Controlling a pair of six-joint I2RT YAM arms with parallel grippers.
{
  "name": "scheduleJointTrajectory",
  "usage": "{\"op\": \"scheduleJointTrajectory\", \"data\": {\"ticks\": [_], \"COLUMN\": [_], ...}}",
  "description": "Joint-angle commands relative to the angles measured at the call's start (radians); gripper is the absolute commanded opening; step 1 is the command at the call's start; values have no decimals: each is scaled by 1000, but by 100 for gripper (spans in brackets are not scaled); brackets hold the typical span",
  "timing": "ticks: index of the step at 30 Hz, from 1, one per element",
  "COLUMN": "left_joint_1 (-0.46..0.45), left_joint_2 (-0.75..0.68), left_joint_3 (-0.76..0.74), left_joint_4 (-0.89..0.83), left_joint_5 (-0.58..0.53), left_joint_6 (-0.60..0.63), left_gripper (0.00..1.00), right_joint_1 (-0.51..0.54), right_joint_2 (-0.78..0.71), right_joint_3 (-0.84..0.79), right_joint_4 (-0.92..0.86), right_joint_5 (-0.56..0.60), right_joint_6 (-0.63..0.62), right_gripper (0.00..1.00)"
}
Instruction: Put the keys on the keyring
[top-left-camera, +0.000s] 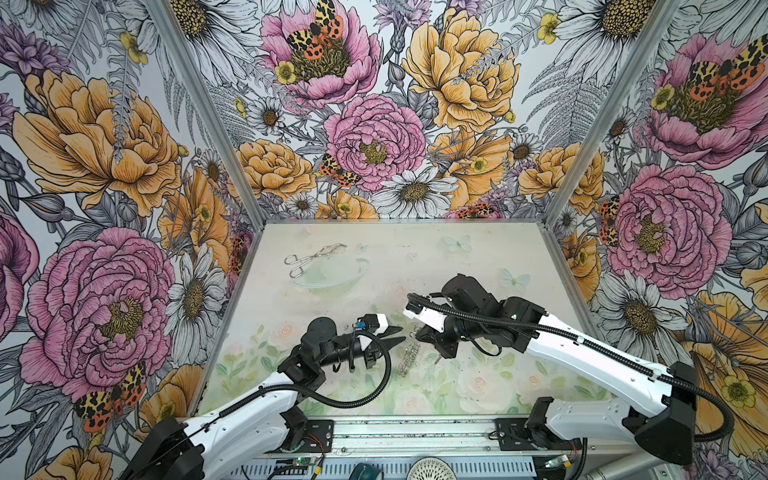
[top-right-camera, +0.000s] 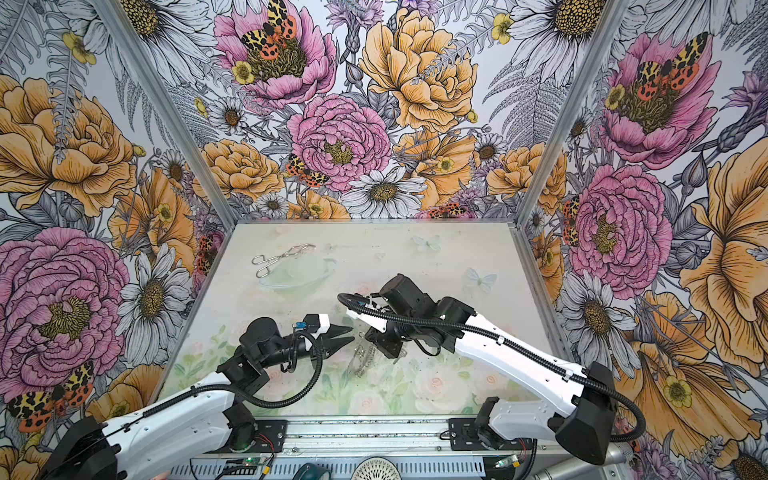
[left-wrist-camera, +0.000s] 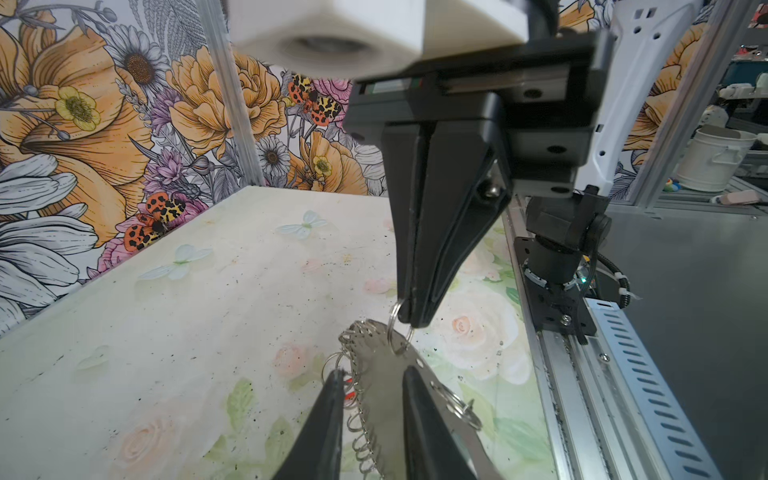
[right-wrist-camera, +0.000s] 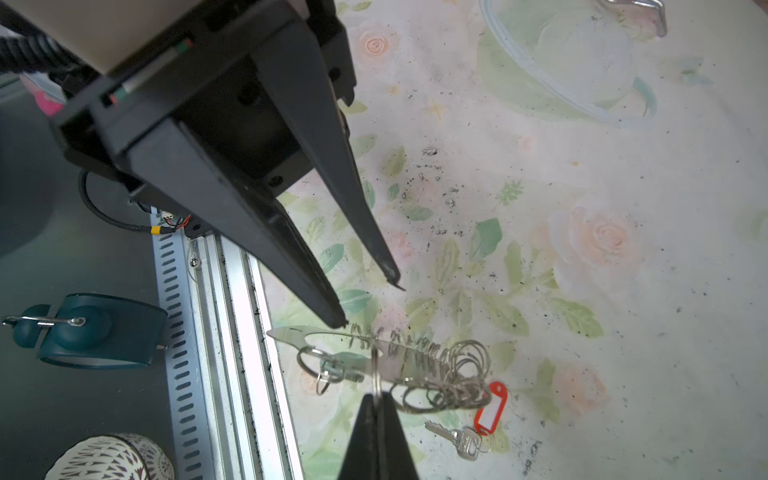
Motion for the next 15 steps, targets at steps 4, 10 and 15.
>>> {"op": "scheduleJointTrajectory", "data": {"ticks": [4, 10, 15], "left_joint_1": [-6, -9, -14], "left_joint_2": [19, 39, 56], "left_joint_3": [17, 21, 29], "left_joint_4": [21, 30, 31], "left_joint_5": [81, 126, 148], "left_joint_6": [7, 0, 0], "left_gripper": [25, 24, 20], "right_joint_1": [21, 34, 40], "right_joint_2": [41, 65, 77], "right_joint_3": [73, 110, 128], "right_joint_4": [-64, -95, -98], "right_joint_5": [-1, -5, -14], "right_joint_6": [-66, -90, -102], "right_gripper": [0, 0, 0]}}
